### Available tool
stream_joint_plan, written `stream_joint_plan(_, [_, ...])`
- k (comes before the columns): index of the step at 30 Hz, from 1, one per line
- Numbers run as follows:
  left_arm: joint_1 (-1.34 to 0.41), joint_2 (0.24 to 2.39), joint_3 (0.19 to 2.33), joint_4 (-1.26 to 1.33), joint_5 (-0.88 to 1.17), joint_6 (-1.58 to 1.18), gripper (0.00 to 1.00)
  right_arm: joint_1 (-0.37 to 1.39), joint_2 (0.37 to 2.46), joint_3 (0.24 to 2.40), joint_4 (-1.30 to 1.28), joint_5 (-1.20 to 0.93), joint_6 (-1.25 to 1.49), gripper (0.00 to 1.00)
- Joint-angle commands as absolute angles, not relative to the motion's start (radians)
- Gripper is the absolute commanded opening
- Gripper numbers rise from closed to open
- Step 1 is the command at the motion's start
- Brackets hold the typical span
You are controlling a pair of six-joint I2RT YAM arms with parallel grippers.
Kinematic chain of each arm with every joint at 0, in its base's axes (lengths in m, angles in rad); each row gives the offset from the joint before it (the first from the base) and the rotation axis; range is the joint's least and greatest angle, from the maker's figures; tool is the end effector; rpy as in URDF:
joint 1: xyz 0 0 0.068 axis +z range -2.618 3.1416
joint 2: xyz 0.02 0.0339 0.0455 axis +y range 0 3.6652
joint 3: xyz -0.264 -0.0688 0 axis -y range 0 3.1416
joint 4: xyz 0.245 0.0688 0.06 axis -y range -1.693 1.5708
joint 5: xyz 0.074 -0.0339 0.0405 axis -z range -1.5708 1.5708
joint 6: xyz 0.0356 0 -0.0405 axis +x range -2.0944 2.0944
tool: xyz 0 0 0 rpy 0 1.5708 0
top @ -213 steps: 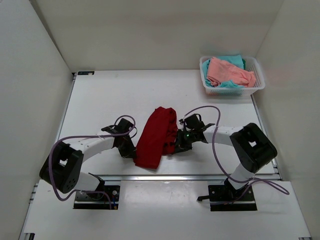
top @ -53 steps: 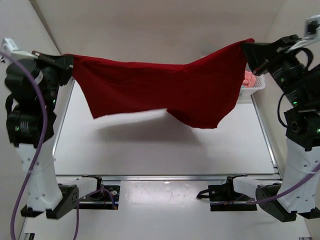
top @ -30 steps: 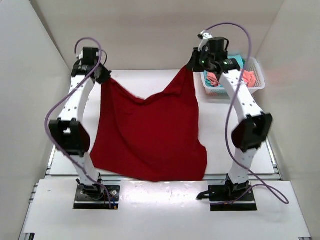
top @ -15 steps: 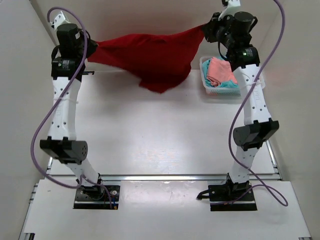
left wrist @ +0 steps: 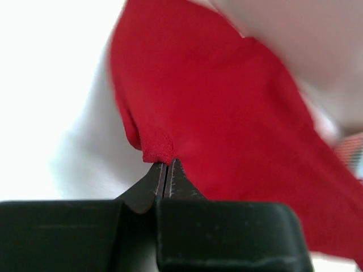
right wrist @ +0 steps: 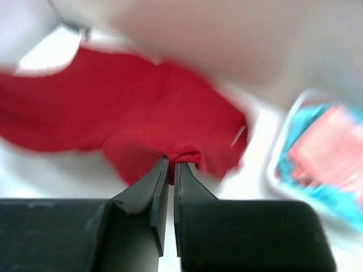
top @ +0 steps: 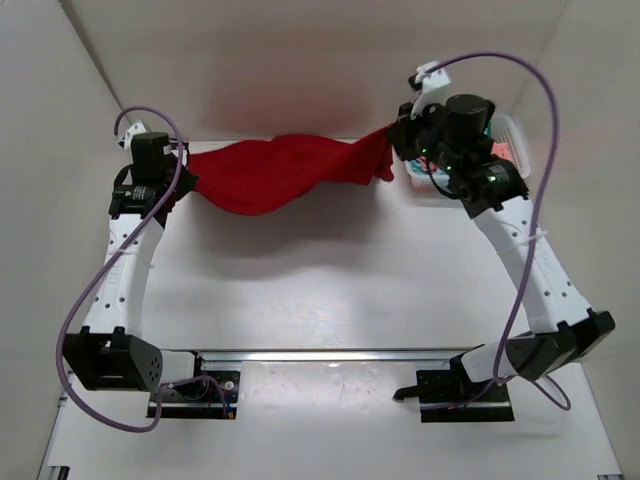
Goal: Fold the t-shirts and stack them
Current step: Flatten out the tshirt
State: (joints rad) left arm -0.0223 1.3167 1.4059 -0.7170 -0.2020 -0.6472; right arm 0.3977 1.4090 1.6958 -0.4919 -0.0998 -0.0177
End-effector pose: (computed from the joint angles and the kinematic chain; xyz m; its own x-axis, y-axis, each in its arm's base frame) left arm 0.2805 0.0009 0.3867 -0.3838 -0.5823 -0.7167 -0.4661 0.7921 -0.3940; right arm 0.2776 0.1205 0.4786 -0.1793 -0.0944 -0.9792 -0.4786 0.8781 0.0030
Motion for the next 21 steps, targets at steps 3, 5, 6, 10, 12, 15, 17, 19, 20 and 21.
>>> stream_joint_plan(3, [-0.054,1.247,1.711,-0.686,-0.244,-0.672,0.0,0.431,1.302,1.971,-0.35,0.0,-0.141,0.0])
stream_joint_plan(5, [-0.052,1.282,1.817,-0.707,-0.242,-0.673,0.0,0.446,1.311,2.037,-0.336,0.038,-0.164,0.0])
stream_joint_plan(6, [-0.04,1.287,1.882,-0.724,-0.223,-0.669,0.0,0.437,1.315,2.066,-0.337,0.031,-0.149,0.0])
stream_joint_plan(10, [-0.037,1.348,1.98,-0.765,-0.215,-0.663,0.0,0.377,1.325,2.074,-0.305,-0.04,-0.098,0.0])
stream_joint_plan(12, [-0.017,1.364,1.948,-0.769,-0.161,-0.672,0.0,0.333,1.35,2.04,-0.296,-0.081,-0.049,0.0])
stream_joint_plan(15, [-0.021,1.387,1.855,-0.758,-0.129,-0.677,0.0,0.279,1.371,1.956,-0.278,-0.17,0.023,0.0])
stream_joint_plan(17, [-0.026,1.396,1.783,-0.741,-0.126,-0.684,0.0,0.261,1.399,1.908,-0.27,-0.225,0.057,0.0])
stream_joint_plan(19, [-0.014,1.411,1.685,-0.712,-0.109,-0.687,0.0,0.242,1.451,1.858,-0.271,-0.276,0.107,0.0])
stream_joint_plan(20, [-0.008,1.425,1.668,-0.704,-0.101,-0.692,0.0,0.235,1.459,1.836,-0.267,-0.311,0.113,0.0])
stream_joint_plan(21, [-0.002,1.449,1.633,-0.701,-0.092,-0.689,0.0,0.226,1.506,1.832,-0.282,-0.345,0.132,0.0])
